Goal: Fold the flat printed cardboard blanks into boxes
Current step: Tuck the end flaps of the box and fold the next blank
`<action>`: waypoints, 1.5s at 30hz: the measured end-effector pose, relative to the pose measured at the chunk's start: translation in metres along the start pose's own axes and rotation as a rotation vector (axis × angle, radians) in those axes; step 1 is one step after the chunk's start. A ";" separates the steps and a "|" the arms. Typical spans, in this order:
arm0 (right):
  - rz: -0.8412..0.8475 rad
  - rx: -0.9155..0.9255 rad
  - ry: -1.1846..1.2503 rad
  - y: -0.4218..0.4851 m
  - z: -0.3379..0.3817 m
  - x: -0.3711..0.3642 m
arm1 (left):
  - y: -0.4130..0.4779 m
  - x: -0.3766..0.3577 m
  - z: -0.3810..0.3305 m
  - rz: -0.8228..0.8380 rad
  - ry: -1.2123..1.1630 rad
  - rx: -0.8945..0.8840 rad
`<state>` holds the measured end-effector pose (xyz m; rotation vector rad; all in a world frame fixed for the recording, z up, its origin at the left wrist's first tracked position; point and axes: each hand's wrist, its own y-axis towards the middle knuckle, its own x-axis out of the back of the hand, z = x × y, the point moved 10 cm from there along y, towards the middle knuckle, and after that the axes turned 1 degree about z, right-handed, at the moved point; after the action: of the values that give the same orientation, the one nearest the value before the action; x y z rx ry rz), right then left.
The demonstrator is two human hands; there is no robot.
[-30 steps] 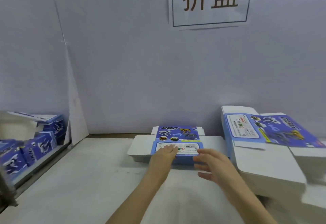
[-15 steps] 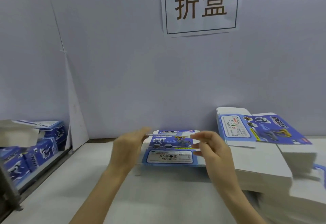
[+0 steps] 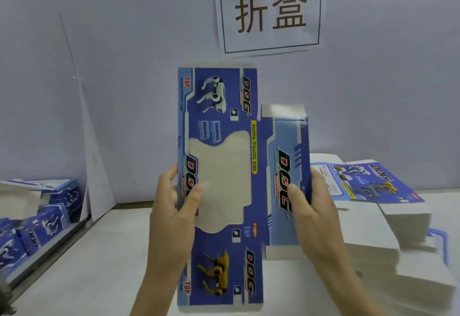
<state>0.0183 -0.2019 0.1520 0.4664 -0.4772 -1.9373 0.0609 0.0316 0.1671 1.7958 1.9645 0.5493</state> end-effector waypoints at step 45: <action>0.207 -0.298 0.292 0.005 -0.029 0.001 | -0.001 -0.020 0.052 0.187 -0.106 0.355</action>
<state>0.0375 -0.2080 0.1298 0.4756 -0.0437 -1.6702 0.0904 0.0123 0.1235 2.1892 1.9244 0.1596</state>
